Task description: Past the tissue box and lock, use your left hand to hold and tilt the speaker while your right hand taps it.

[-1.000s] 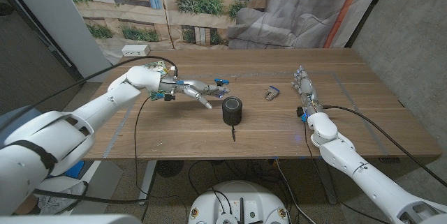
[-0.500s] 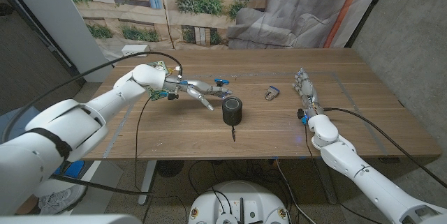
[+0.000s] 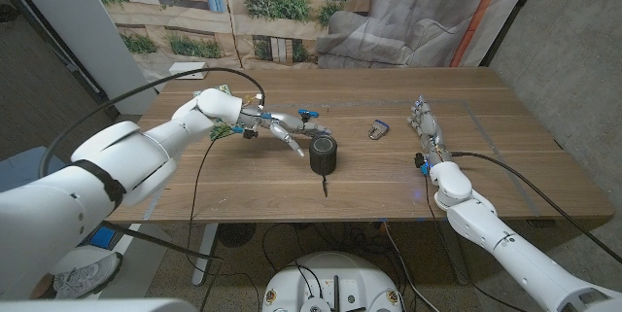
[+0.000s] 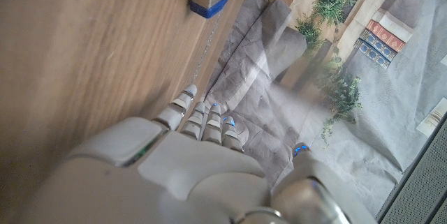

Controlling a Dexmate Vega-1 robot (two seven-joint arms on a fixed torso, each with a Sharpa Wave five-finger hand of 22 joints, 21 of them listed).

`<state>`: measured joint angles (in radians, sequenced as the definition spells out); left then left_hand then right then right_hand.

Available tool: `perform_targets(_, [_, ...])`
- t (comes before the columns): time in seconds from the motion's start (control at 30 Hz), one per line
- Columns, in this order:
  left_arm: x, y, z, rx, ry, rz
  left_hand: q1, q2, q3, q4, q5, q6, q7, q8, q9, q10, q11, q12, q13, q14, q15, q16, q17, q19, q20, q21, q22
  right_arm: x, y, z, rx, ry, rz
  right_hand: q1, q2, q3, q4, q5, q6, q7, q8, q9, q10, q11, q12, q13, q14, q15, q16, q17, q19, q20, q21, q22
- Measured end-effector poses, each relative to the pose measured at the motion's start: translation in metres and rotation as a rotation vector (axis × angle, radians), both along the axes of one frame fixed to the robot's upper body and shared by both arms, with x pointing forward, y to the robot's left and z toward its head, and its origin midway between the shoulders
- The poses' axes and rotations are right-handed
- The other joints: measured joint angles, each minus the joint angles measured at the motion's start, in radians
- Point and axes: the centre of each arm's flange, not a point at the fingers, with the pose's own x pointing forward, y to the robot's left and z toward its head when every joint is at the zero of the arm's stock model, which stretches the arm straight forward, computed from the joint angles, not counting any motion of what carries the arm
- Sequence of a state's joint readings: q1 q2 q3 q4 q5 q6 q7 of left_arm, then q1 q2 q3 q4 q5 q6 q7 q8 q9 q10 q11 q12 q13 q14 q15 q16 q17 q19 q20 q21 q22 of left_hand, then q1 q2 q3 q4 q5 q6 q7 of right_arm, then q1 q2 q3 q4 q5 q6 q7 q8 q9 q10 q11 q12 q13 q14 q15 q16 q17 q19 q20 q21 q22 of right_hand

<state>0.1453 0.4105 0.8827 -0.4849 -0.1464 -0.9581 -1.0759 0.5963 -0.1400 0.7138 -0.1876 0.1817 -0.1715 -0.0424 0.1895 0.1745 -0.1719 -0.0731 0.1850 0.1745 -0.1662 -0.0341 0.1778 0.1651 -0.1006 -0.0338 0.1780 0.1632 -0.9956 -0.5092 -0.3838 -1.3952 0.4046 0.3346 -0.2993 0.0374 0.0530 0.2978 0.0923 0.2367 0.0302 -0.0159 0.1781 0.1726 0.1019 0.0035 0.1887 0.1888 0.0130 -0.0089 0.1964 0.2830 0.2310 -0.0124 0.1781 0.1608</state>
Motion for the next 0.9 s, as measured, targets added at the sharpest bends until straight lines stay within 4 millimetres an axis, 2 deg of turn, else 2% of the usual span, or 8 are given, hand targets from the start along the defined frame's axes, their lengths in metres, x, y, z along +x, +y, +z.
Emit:
perform_targets(0.5, [0.001,-0.02,-0.008,0.046,-0.028,-0.02,0.017,-0.009,0.0,0.0,0.008,0.0,0.0,0.019,0.0,0.0,0.0,0.002,0.0,0.0,0.0,0.0,0.0,0.004,-0.003,0.0,0.0,-0.003,-0.006,-0.006,0.006,0.002,-0.004,0.0,0.0,0.0,0.0,0.0,0.0,0.0,0.0,0.0,0.0,0.0,0.0,-0.003,0.0,0.0,0.004,0.0,0.002,0.002,0.0,0.0])
perform_targets(0.63, [0.002,-0.024,-0.009,0.053,-0.038,-0.021,0.036,-0.012,-0.004,0.004,0.015,0.0,0.0,0.039,0.0,0.0,-0.001,0.013,0.0,0.0,0.0,0.007,0.0,0.038,-0.002,0.008,0.0,-0.004,-0.007,-0.006,0.007,0.0,-0.003,0.0,0.0,0.0,0.0,0.0,0.0,0.0,0.0,0.0,0.0,0.0,0.0,-0.003,0.0,0.0,0.004,-0.005,0.004,0.004,0.0,0.0])
perform_targets(0.9, [0.003,-0.033,-0.014,0.057,-0.079,-0.022,0.072,-0.015,-0.009,0.0,0.015,0.006,-0.014,0.059,0.005,0.027,-0.026,0.023,0.0,0.008,0.0,0.011,0.0,0.072,0.001,0.008,0.0,-0.004,-0.01,-0.012,0.013,0.001,-0.005,0.0,0.0,0.0,0.0,0.0,0.0,0.0,0.0,0.0,0.0,0.0,0.0,-0.003,0.004,0.004,0.004,-0.005,0.004,0.004,0.0,0.0])
